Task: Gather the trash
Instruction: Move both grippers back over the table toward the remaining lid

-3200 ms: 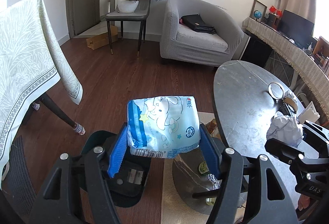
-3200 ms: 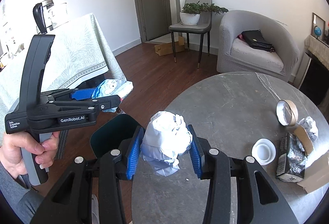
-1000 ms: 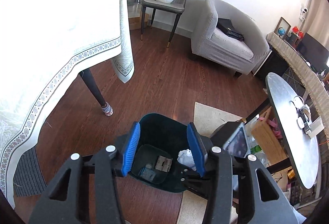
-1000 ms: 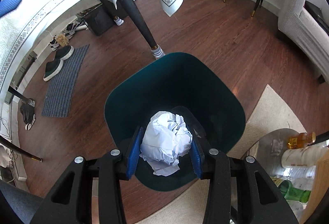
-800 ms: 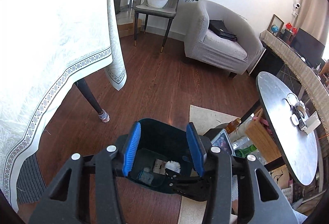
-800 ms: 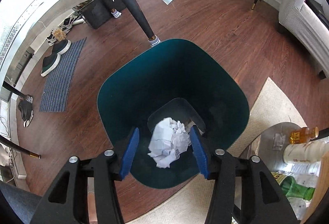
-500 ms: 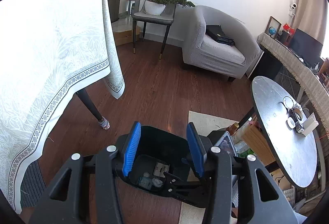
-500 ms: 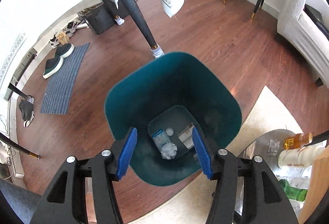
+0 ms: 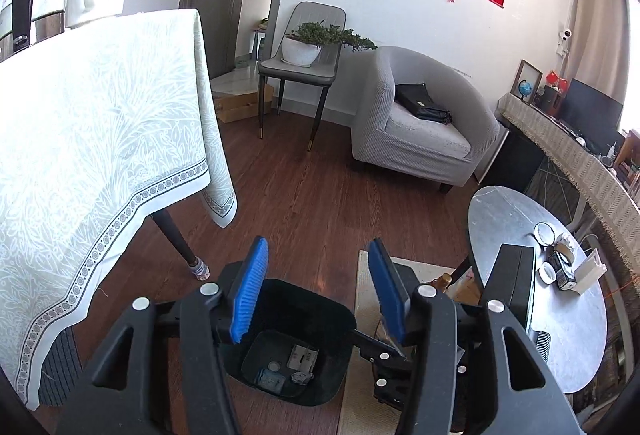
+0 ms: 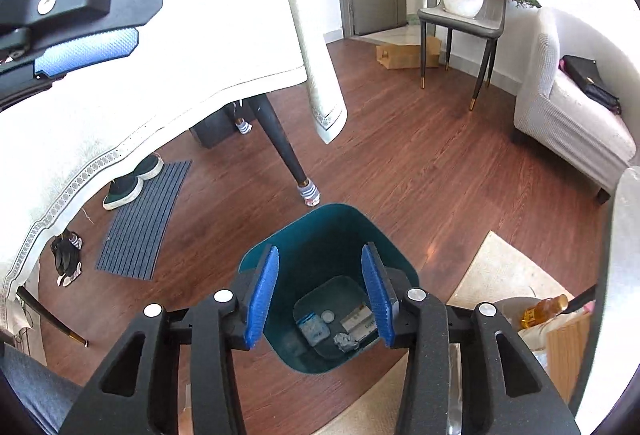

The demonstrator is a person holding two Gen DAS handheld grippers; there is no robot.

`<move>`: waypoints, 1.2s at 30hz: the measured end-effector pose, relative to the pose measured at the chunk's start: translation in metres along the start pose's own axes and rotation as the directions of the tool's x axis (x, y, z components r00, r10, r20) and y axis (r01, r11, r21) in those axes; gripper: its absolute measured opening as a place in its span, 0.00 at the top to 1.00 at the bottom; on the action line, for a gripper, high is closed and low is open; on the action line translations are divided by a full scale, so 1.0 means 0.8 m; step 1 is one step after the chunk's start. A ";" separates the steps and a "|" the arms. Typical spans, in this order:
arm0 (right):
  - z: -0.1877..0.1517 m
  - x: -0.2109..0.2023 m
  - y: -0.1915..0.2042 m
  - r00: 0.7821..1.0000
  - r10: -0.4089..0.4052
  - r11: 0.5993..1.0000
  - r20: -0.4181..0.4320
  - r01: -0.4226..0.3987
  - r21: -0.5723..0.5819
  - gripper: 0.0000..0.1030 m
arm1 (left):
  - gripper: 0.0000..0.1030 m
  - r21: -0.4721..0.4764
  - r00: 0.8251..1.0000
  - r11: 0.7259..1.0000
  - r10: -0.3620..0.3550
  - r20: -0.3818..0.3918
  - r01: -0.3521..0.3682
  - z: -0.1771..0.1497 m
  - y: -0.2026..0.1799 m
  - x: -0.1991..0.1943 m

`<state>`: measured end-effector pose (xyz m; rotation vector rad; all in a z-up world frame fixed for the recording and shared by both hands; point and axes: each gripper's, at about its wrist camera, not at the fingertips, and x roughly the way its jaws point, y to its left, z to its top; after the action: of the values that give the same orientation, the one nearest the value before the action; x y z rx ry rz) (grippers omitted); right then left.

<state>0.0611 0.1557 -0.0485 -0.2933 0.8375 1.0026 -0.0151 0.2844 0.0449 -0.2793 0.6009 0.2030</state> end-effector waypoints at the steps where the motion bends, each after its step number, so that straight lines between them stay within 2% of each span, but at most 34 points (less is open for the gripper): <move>1: 0.000 -0.010 -0.006 1.000 -0.007 1.000 0.009 0.007 0.002 0.58 | 0.45 0.008 1.000 1.000 0.000 0.012 0.000 0.001 -0.006 -0.003; 7: -0.014 -0.067 -0.044 0.997 -0.068 0.998 0.046 0.068 0.020 0.59 | 0.45 0.051 0.999 0.998 -0.029 0.022 0.028 0.000 -0.050 0.002; 17: -0.055 -0.167 -0.122 0.976 -0.193 0.977 0.102 0.183 0.107 0.59 | 0.37 0.097 0.989 0.985 -0.147 0.008 0.145 -0.010 -0.152 0.017; 24: -0.083 -0.221 -0.175 0.945 -0.304 0.942 0.121 0.280 0.183 0.59 | 0.33 0.153 0.978 0.966 -0.209 -0.027 0.211 -0.027 -0.234 0.045; 30: -0.104 -0.273 -0.220 0.916 -0.370 0.909 0.155 0.322 0.265 0.59 | 0.32 0.158 0.963 0.950 -0.257 -0.084 0.268 -0.046 -0.292 0.075; 36: -0.128 -0.305 -0.250 0.884 -0.441 0.868 0.158 0.375 0.324 0.59 | 0.31 0.213 0.952 0.930 -0.277 -0.134 0.300 -0.065 -0.346 0.101</move>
<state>0.1136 -0.1609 0.0337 -0.0974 0.6610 0.4917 0.0965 0.0155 0.0119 -0.1500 0.6698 -0.1672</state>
